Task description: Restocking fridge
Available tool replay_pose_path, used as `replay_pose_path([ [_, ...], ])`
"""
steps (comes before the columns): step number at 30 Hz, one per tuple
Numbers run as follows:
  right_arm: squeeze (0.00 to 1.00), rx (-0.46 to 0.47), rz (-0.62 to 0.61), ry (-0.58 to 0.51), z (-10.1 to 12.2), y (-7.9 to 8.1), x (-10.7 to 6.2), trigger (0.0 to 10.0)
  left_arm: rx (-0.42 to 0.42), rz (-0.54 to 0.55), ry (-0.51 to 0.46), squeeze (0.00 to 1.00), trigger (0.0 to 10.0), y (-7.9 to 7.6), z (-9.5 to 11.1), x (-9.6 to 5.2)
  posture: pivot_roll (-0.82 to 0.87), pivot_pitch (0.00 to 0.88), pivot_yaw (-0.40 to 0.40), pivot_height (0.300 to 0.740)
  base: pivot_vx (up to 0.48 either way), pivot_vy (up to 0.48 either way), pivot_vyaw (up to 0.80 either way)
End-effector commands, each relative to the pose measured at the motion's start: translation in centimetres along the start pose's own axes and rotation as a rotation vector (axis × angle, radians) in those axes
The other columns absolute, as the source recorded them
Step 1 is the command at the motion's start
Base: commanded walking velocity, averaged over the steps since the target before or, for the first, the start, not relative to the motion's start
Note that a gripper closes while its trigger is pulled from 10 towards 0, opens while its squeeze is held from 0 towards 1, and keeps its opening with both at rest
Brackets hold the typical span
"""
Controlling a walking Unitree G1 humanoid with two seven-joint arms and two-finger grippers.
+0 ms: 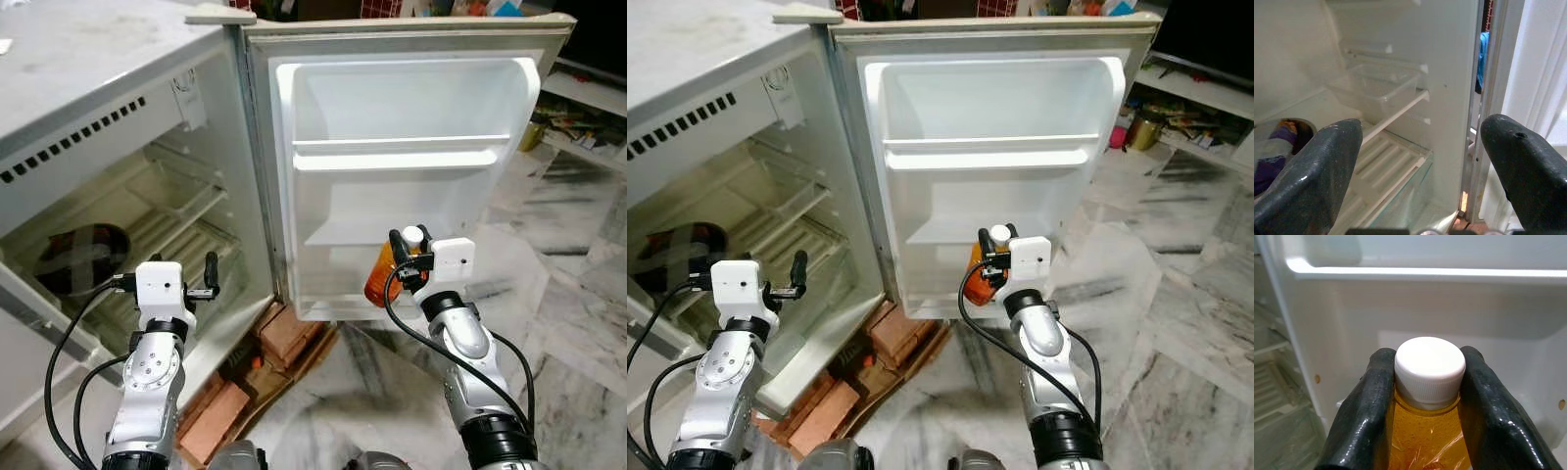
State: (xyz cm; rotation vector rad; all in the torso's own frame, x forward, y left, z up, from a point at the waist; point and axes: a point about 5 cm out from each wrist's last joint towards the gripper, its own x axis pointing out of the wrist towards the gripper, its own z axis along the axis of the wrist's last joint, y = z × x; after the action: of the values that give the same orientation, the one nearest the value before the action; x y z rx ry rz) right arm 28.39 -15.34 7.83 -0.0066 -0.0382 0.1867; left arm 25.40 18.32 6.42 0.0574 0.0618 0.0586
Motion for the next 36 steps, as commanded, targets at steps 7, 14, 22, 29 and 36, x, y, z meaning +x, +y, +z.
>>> replay_pose_path([
  [7, 0.0, -0.001, -0.006, -0.026, 0.61, -0.04, 0.41, 10.0, 0.003, 0.008, 0.01, 0.0, 10.0, 0.12, -0.13, -0.1, -0.01, 0.0, 0.003, 0.719, 0.0, 0.0, 0.0],
  [14, 0.0, 0.001, -0.004, -0.027, 0.63, 0.06, 0.4, 10.0, 0.002, 0.008, 0.011, 0.0, 10.0, 0.07, -0.15, -0.2, -0.01, 0.0, 0.005, 0.684, 0.0, 0.0, 0.0],
  [22, 0.0, 0.005, -0.006, -0.034, 0.75, 0.11, 0.42, 10.0, 0.004, 0.005, 0.013, 0.0, 10.0, 0.01, -0.2, -0.25, -0.01, 0.0, 0.007, 0.667, 0.0, 0.0, 0.0],
  [29, 0.0, -0.002, -0.01, -0.03, 0.7, 0.04, 0.4, 10.0, 0.009, 0.006, 0.008, 0.0, 10.0, -0.01, -0.14, -0.34, -0.01, 0.0, 0.007, 0.667, 0.0, 0.0, 0.0],
  [36, 0.0, -0.008, -0.013, -0.034, 0.79, 0.03, 0.49, 10.0, 0.015, 0.004, 0.008, 0.0, 10.0, 0.06, -0.11, -0.37, -0.01, 0.0, 0.013, 0.667, 0.0, 0.0, 0.0],
])
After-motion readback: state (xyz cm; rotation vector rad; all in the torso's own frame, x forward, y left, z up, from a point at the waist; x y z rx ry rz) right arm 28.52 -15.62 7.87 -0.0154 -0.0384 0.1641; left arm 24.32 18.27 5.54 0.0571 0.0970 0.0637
